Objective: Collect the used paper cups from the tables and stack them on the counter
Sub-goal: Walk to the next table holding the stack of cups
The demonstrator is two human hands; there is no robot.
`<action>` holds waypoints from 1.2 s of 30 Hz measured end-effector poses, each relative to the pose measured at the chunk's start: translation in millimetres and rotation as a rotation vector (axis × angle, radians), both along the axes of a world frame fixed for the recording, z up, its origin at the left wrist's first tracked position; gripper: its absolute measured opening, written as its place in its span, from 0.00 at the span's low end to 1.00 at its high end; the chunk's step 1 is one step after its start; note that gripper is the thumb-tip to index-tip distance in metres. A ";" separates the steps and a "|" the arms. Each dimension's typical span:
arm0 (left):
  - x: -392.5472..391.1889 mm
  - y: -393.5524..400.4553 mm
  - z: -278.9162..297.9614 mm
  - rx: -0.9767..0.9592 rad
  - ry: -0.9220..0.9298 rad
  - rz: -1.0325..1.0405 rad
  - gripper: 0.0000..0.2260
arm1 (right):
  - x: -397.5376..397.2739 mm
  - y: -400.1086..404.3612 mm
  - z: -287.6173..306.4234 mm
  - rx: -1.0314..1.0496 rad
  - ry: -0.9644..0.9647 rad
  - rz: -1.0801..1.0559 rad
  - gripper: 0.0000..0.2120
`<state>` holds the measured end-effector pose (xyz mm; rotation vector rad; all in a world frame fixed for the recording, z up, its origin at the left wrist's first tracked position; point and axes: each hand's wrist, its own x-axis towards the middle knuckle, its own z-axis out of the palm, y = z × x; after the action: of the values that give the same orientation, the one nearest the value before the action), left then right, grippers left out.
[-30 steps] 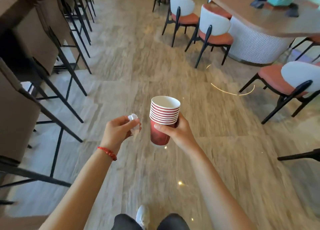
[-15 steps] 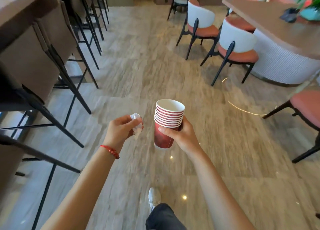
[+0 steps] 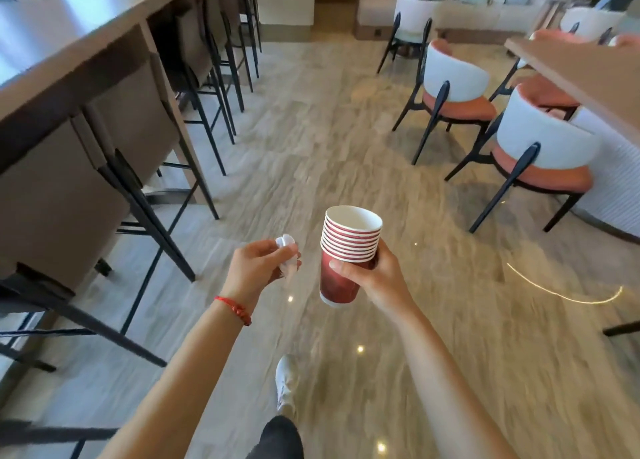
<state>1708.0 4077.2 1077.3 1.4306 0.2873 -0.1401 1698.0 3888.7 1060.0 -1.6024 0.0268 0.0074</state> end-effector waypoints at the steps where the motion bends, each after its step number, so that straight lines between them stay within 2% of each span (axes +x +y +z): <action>1: 23.5 1.8 0.0 0.004 -0.007 0.005 0.02 | 24.4 1.8 0.1 0.003 -0.009 -0.005 0.24; 12: 286.5 14.0 12.2 0.048 -0.022 0.002 0.02 | 281.8 12.6 11.0 -0.008 0.001 -0.030 0.27; 16: 364.9 -3.9 9.7 0.034 -0.005 -0.032 0.02 | 355.9 -6.4 6.6 -0.024 0.016 -0.067 0.28; 25: 555.9 -60.5 -11.4 -0.006 0.009 -0.034 0.02 | 547.7 -58.2 -10.2 -0.005 0.013 -0.070 0.24; 36: 780.3 -110.4 -6.9 -0.025 0.062 -0.026 0.04 | 773.8 -108.7 -8.9 0.004 0.064 -0.050 0.26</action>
<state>2488.3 3966.8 1070.3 1.4071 0.3171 -0.2092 2471.8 3779.9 1051.1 -1.5966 0.1168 0.0203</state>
